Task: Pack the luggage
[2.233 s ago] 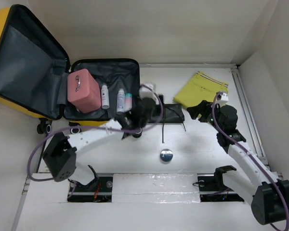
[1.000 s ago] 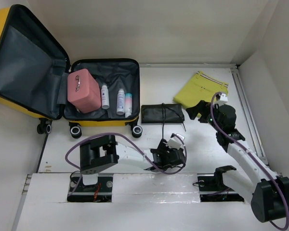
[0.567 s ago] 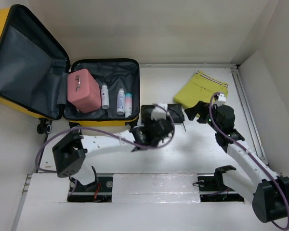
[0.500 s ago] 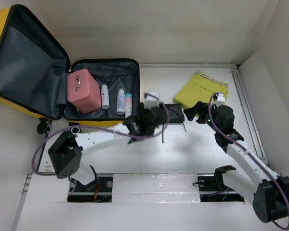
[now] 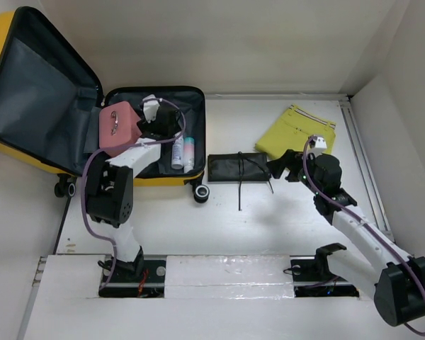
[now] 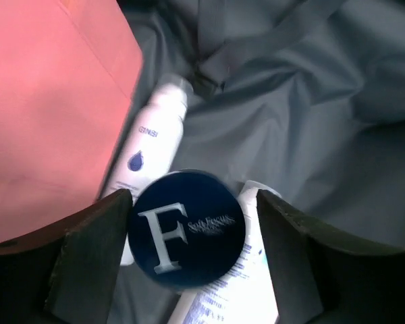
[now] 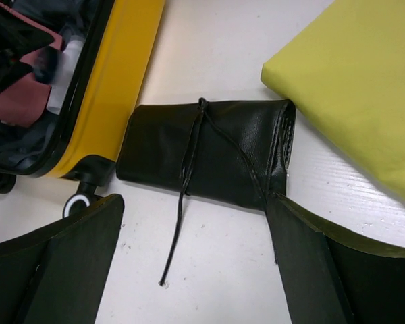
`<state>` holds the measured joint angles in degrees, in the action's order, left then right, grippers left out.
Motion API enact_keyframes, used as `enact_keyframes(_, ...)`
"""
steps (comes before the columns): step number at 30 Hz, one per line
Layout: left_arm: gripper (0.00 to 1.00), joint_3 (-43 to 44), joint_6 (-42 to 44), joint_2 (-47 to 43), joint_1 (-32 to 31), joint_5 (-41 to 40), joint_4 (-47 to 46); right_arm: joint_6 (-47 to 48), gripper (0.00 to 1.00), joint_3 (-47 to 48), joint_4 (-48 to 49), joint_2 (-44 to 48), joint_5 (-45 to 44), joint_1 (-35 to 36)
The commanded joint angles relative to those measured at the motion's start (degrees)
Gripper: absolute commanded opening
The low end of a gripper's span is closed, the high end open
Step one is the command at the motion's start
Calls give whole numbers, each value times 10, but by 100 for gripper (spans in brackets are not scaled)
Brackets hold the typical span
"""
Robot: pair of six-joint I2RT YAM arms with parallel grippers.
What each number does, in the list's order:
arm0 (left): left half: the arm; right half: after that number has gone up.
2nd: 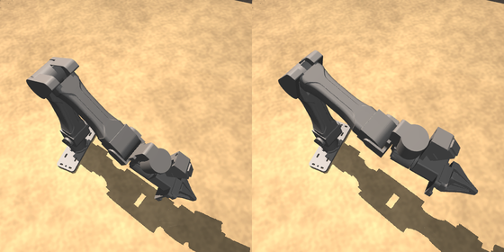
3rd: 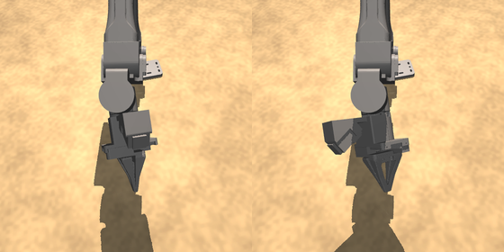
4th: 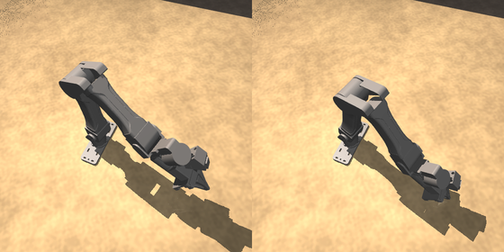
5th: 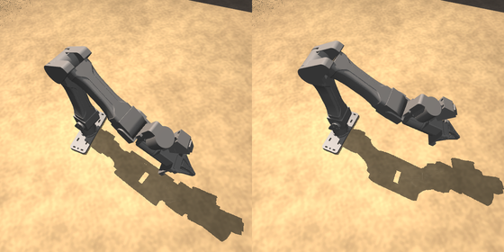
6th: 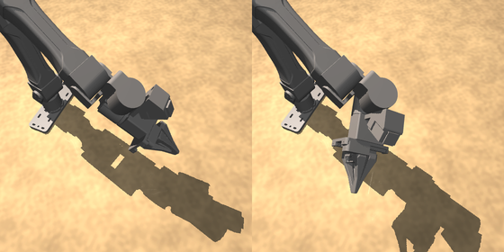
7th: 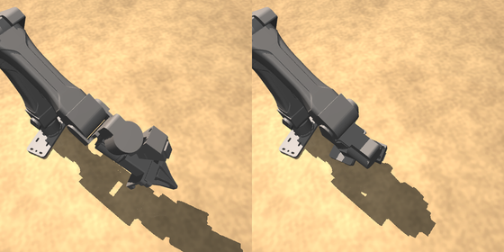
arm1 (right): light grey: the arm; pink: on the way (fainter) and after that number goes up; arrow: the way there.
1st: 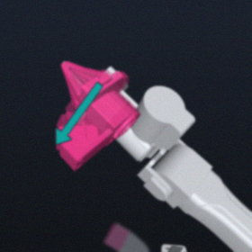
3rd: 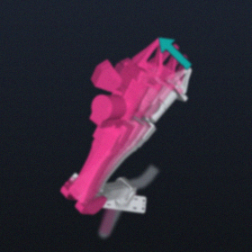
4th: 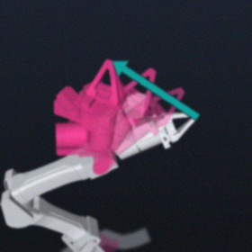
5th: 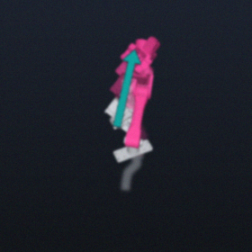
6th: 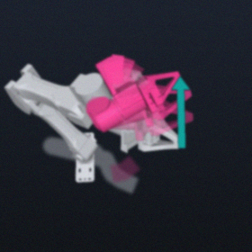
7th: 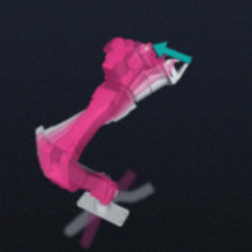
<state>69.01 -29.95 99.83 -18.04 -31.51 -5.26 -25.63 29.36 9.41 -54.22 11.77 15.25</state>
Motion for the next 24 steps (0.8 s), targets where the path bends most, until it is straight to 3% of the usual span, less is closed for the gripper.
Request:
enact_keyframes(1, 78, 66, -6, 38, 5, 36, 22, 10, 92, 28, 21, -2, -4, 8)
enact_keyframes(5, 88, 63, -12, 44, 11, 50, 22, 10, 92, 28, 21, -2, -5, 14)
enact_keyframes(9, 92, 26, -18, -17, -2, 68, -8, 10, 89, 28, 21, 4, -29, 14)
enact_keyframes(11, 92, -8, -13, -73, -44, 58, -40, 10, 85, 28, 15, -9, -41, 14)
enact_keyframes(13, 92, -37, 1, -117, -85, 47, -55, 4, 74, 28, 15, -30, -70, 14)
enact_keyframes(15, 92, -55, 7, -142, -157, 19, -61, -3, 71, 28, 15, -54, -83, 14)
enact_keyframes(19, 92, -128, 27, -196, -260, 22, -123, -14, 89, 51, 15, -149, -54, 0)
enact_keyframes(24, 91, -210, 17, -271, -300, 90, -174, -36, 92, 75, 96, -287, 59, -29)
